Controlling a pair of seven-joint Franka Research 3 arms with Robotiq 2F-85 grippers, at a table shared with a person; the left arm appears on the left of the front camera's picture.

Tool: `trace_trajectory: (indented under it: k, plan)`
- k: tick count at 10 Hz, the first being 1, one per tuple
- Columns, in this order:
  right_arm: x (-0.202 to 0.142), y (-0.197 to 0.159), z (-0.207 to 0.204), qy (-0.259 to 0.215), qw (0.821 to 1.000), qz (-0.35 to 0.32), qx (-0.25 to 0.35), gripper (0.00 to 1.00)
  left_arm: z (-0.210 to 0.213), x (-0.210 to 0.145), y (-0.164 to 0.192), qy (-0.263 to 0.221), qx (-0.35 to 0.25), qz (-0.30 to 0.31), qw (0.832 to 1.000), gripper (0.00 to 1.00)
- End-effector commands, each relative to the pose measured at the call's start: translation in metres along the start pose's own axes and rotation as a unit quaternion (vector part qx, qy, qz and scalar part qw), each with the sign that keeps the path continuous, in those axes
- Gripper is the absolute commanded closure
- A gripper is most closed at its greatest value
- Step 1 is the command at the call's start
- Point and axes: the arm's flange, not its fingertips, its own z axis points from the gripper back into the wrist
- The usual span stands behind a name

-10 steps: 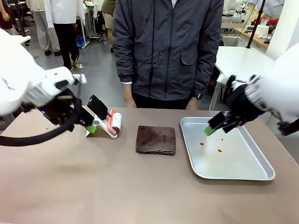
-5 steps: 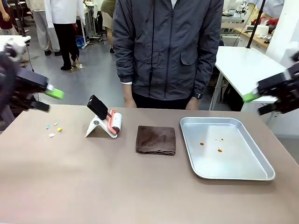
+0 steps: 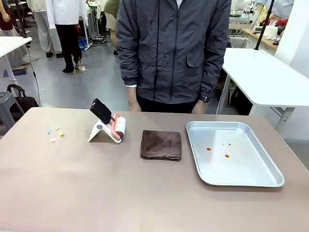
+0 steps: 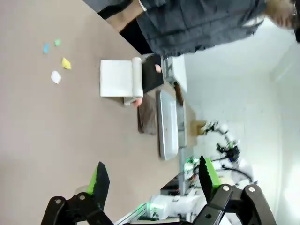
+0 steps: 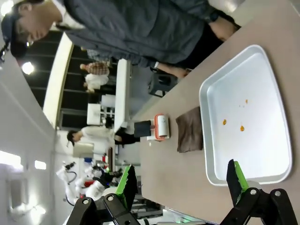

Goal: Clean the surface of the table.
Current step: Hold the Lint Roller with your left hand and the towel with your right hand.

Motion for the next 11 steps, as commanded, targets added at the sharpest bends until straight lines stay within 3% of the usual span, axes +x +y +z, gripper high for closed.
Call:
trace_trajectory:
  k: [1,3,4,9,10,11]
  plan:
    - [-0.034,-0.050,-0.019,0.002,0.999,-0.040,0.029,0.00,0.007,-0.010,0.018,-0.074,-0.050,0.033,0.995,0.00]
    - [-0.034,-0.077,-0.028,0.009,0.997,-0.070,0.013,0.00,0.001,-0.021,0.018,-0.119,-0.020,0.054,0.991,0.00]
    - [0.003,-0.043,0.004,0.000,0.998,-0.055,0.013,0.00,0.027,0.001,0.027,-0.074,-0.033,0.052,0.995,0.00]
    - [0.004,-0.045,0.001,0.007,0.998,-0.064,0.000,0.00,0.023,0.003,0.026,-0.079,-0.030,0.063,0.994,0.00]
    - [-0.001,-0.034,-0.010,0.021,0.999,-0.034,0.001,0.00,0.016,0.003,0.013,-0.051,-0.055,-0.005,0.997,0.00]
    - [-0.005,-0.013,-0.028,0.039,0.999,0.001,-0.003,0.00,0.008,0.009,-0.003,-0.053,-0.061,-0.016,0.997,0.00]
